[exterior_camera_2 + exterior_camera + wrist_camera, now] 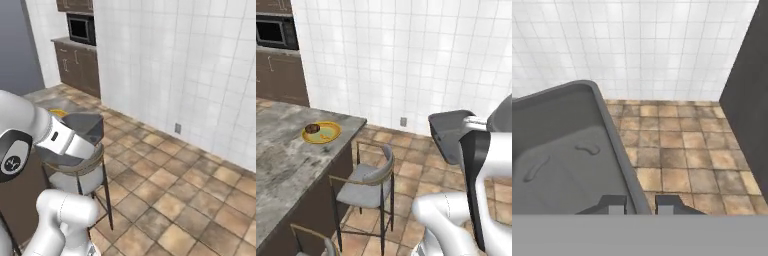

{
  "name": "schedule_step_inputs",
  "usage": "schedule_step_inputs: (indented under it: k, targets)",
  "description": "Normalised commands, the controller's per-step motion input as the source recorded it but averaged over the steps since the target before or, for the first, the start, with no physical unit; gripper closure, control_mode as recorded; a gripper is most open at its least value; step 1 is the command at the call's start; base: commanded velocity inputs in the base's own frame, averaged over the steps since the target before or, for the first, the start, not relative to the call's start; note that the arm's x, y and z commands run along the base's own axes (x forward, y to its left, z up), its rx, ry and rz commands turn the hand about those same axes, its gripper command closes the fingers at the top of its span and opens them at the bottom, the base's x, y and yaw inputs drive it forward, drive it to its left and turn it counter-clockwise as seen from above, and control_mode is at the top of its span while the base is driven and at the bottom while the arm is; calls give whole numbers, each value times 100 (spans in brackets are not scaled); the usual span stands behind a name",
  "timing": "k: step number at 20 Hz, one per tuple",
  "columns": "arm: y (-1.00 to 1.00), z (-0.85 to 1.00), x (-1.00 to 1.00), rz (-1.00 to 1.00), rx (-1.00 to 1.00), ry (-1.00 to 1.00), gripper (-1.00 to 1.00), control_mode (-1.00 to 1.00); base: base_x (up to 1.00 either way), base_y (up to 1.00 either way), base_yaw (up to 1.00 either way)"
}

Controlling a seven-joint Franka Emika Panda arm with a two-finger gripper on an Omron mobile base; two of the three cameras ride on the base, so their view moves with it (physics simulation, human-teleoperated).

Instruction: Retrieve the tupperware and aluminum foil from the cabinet and place them on the dining counter near the plate with potato and shrimp to prepare for storing leftovers.

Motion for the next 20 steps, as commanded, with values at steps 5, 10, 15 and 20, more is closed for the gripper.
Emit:
schedule_step_inputs:
  k: [5, 10, 15, 20]
  targets:
    - [0, 0, 0, 0, 0, 0, 100, 100, 100, -21, 64]
    - [0, 0, 0, 0, 0, 0, 100, 100, 100, -11, 67]
    - [0, 0, 0, 0, 0, 0, 100, 100, 96, 0, 67]
    - [0, 0, 0, 0, 0, 0, 100, 100, 85, 0, 67]
